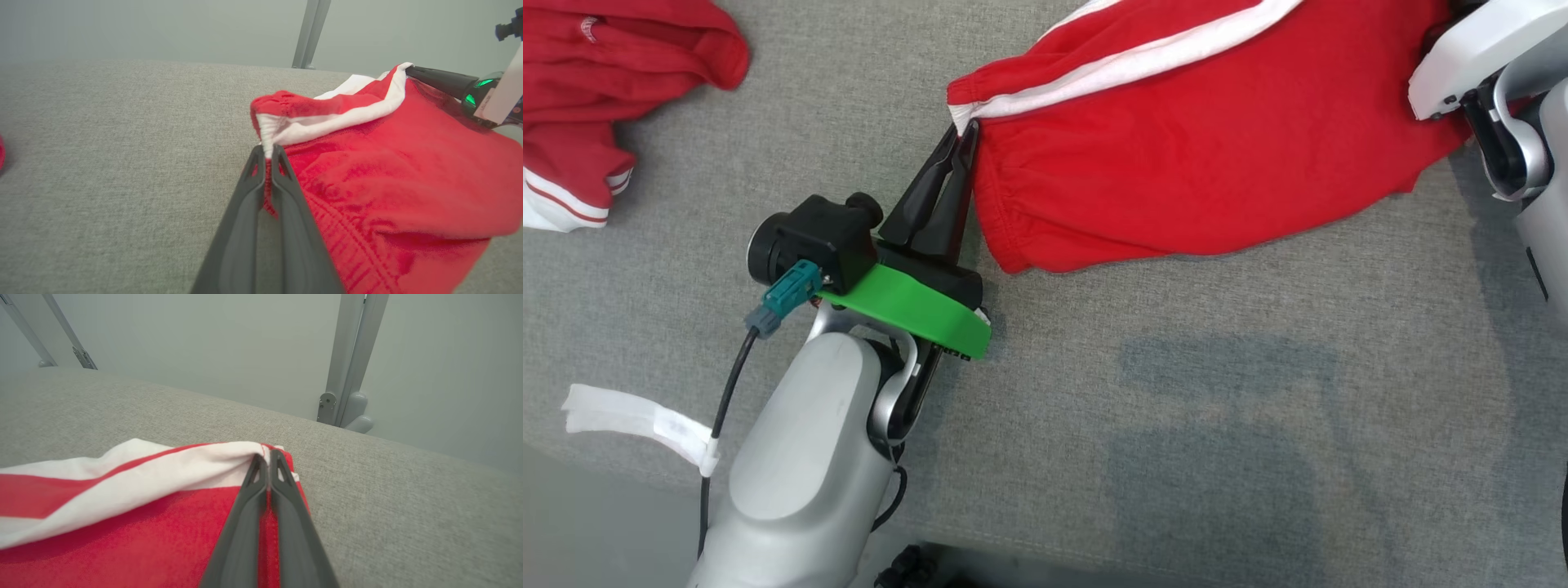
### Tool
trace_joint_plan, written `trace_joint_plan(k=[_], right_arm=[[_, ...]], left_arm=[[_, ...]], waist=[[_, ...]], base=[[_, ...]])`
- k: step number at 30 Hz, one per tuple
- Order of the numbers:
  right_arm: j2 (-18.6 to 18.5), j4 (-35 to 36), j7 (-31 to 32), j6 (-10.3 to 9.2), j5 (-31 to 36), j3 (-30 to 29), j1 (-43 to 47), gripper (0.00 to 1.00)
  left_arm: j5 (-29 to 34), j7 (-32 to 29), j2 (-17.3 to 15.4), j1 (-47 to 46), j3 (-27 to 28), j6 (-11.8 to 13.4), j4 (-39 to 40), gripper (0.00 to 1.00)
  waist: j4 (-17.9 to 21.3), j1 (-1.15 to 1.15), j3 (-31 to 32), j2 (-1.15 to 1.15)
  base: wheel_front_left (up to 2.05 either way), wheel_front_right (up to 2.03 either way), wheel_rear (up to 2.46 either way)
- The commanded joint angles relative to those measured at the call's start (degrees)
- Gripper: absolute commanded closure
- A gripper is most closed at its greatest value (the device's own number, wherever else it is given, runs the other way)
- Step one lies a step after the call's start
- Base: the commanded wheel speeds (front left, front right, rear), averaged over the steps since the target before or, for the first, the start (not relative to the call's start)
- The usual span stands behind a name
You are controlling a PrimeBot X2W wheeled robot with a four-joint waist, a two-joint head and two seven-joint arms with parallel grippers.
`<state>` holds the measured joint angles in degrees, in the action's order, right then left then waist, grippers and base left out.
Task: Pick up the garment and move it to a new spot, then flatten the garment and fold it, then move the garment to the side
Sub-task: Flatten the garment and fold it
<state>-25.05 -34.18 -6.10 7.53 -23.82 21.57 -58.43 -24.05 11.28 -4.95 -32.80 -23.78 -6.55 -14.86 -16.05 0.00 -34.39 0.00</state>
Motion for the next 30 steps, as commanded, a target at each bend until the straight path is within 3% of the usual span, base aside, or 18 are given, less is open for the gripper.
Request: trace_joint_plan(k=[1, 2, 3, 4, 9, 14, 22, 30], right_arm=[[0.3, -3.3, -1.5, -0.08, -1.5, 2.7, -2.3, 1.0], [0.5, -4.2, -2.2, -0.08, -2.1, 3.4, -2.6, 0.78], [0.6, -4.9, -2.9, -0.07, -2.7, 4.1, -2.6, 0.07], [0.4, -5.7, -3.8, -0.07, -2.8, 4.7, -2.6, 0.0], [0.5, -7.2, -7.2, -0.08, -3.7, 5.6, -1.3, 0.0], [1.3, -4.5, -9.1, -0.08, -2.6, 2.9, 2.5, 0.0], [6.4, 9.6, -9.1, -0.07, 3.8, -9.1, 15.6, 0.0], [11.5, 20.4, -9.1, -0.08, 8.1, -15.0, 29.6, 0.0]], left_arm=[[-0.4, 0.9, 0.3, -1.9, -0.5, -0.4, -2.1, 0.67], [-0.5, 1.1, 0.3, -2.0, -0.4, -0.3, -2.6, 0.27], [-0.5, 1.3, 0.3, -2.1, -0.3, -0.2, -3.1, 0.0], [-0.4, 1.6, 0.2, -1.9, 0.0, 0.1, -3.4, 0.0], [-0.2, 3.2, -0.1, 0.3, 1.6, 1.2, -2.8, 0.0], [1.1, 3.9, -0.3, 3.9, 5.4, 3.0, 2.2, 0.0], [5.9, 3.9, -0.4, 11.2, 11.5, 4.5, 11.3, 0.0], [8.9, 3.9, -2.7, 16.6, 12.4, 4.5, 11.4, 0.0]], waist=[[-1.0, 0.0, -1.6, 0.0], [-0.8, 0.0, -1.6, 0.0], [-0.6, 0.0, -1.5, 0.0], [-0.4, 0.0, -1.4, 0.0], [1.0, 0.0, -0.2, 0.0], [3.3, 0.0, 2.2, 0.0], [7.8, 0.0, 6.5, 0.0], [11.6, 0.0, 11.0, 0.0]], base=[[0.0, 0.0, 0.0], [0.0, 0.0, 0.0], [0.0, 0.0, 0.0], [0.0, 0.0, 0.0], [0.0, 0.0, 0.0], [0.0, 0.0, 0.0], [0.0, 0.0, 0.0], [0.0, 0.0, 0.0]])
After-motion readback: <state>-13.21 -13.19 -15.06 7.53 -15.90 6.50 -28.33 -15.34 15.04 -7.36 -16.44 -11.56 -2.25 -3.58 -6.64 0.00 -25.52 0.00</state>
